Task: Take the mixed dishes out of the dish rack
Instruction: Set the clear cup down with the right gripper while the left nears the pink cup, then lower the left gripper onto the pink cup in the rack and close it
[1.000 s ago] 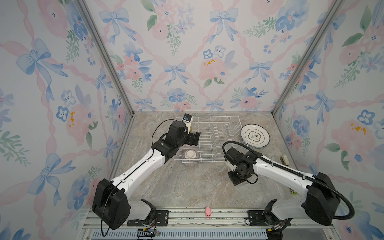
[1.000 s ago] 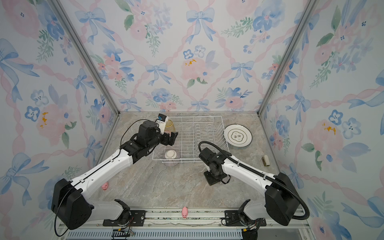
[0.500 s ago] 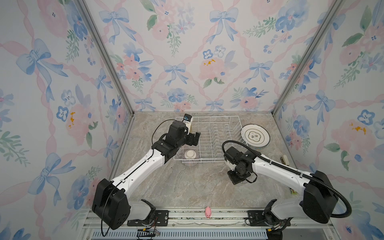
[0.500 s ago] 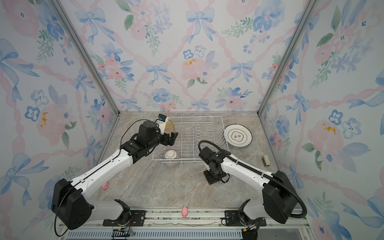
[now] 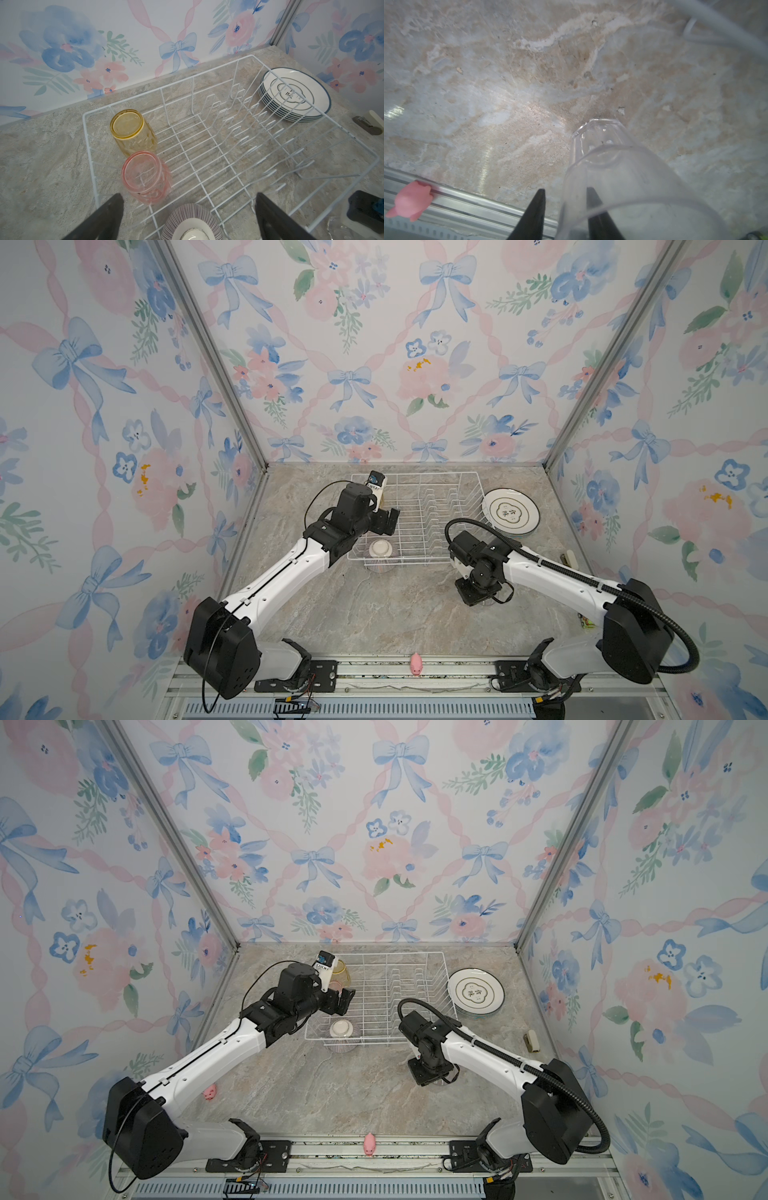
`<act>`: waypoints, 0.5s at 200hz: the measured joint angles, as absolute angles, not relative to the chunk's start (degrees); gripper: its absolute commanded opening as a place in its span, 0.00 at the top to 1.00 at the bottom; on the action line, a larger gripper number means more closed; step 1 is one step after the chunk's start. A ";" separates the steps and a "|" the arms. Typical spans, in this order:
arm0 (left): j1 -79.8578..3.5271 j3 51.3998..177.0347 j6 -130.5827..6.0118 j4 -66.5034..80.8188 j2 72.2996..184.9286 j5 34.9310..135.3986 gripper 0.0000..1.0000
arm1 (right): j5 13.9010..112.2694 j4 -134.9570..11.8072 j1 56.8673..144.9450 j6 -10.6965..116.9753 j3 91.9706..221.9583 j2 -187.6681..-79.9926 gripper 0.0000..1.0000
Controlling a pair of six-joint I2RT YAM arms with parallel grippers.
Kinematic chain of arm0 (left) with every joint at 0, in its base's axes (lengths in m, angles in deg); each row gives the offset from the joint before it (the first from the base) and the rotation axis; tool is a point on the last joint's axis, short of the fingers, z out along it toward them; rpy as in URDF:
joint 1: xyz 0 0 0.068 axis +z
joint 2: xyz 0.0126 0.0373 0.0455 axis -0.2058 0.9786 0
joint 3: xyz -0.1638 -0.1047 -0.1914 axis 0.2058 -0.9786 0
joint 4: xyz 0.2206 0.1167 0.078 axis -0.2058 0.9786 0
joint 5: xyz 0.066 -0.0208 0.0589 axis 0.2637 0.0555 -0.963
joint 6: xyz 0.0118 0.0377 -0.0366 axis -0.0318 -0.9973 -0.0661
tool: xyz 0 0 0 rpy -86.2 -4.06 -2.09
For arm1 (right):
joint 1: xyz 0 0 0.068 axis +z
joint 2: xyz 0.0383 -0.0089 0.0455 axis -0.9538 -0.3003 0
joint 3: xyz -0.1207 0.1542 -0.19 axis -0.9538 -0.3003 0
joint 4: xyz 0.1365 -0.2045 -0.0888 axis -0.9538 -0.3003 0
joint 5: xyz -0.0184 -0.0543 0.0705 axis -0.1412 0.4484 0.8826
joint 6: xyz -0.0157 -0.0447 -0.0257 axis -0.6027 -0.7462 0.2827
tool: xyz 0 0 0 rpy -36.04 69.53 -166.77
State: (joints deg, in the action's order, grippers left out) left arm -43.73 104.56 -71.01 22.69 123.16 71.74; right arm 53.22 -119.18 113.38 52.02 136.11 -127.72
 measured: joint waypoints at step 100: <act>-46.36 105.83 -70.95 34.97 126.72 66.73 0.02 | 57.83 -122.61 113.38 49.99 146.93 -110.50 0.42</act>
State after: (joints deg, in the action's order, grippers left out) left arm -46.36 105.83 -70.95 34.97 126.72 66.73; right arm 57.83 -122.61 113.38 49.99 146.93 -110.50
